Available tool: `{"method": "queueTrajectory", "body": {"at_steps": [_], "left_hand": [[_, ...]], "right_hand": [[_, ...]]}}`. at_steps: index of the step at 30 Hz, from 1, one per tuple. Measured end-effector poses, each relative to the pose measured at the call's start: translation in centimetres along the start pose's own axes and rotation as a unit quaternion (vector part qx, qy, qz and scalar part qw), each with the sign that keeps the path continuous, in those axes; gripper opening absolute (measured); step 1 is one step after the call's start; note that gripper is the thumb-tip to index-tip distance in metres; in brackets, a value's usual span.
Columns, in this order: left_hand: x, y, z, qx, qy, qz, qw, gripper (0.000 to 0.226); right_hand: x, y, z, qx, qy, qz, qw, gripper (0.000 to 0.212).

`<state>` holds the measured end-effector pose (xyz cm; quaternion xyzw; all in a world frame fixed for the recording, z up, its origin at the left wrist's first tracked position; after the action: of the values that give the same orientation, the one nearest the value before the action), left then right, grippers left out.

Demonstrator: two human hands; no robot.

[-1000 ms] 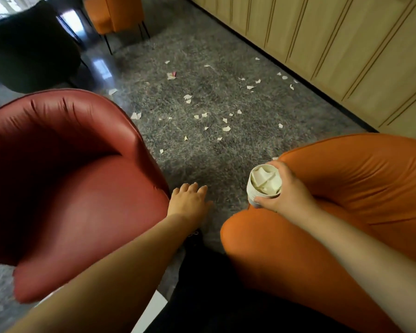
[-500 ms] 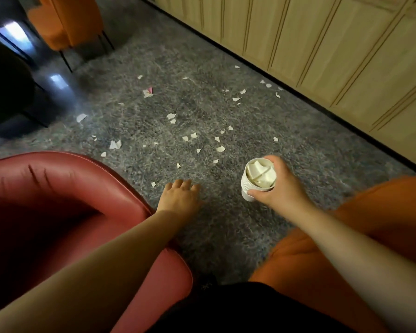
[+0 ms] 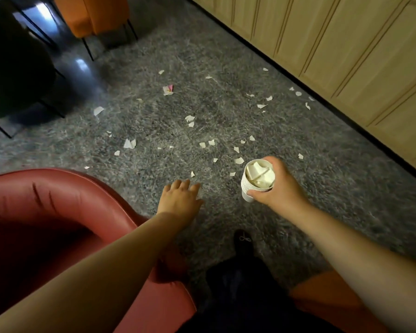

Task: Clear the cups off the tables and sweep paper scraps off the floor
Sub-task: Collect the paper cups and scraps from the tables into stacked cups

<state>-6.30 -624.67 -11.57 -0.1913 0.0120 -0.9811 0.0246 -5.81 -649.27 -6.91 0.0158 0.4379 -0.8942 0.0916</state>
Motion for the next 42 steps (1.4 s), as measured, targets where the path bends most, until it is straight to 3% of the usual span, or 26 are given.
{"method": "queueTrajectory", "body": {"at_steps": [14, 23, 42], "left_hand": [[-16.1, 0.2, 7.5, 0.055, -0.002, 0.118, 0.992, 0.058], [-26.0, -7.4, 10.8, 0.070, -0.006, 0.190, 0.979, 0.059], [-54.4, -22.7, 22.8, 0.089, 0.007, 0.196, 0.977, 0.057]], "right_hand": [[-24.4, 3.0, 1.3, 0.015, -0.100, 0.053, 0.993, 0.083], [-38.2, 0.4, -4.9, -0.024, -0.133, 0.101, 0.986, 0.080], [-70.3, -5.3, -16.8, -0.003, -0.140, 0.119, 0.983, 0.077]]}}
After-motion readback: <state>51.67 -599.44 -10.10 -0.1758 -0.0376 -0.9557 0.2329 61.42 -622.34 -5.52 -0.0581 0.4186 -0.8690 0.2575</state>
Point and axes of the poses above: each hand's wrist, its own x-axis away from the middle knuckle, its own z-axis out of the back of the hand, y = z × x, the point moved 6 cm from there along -x, towards the middle knuckle, and after that the axes turned 14 degrees about z, right-handed, at the moved point
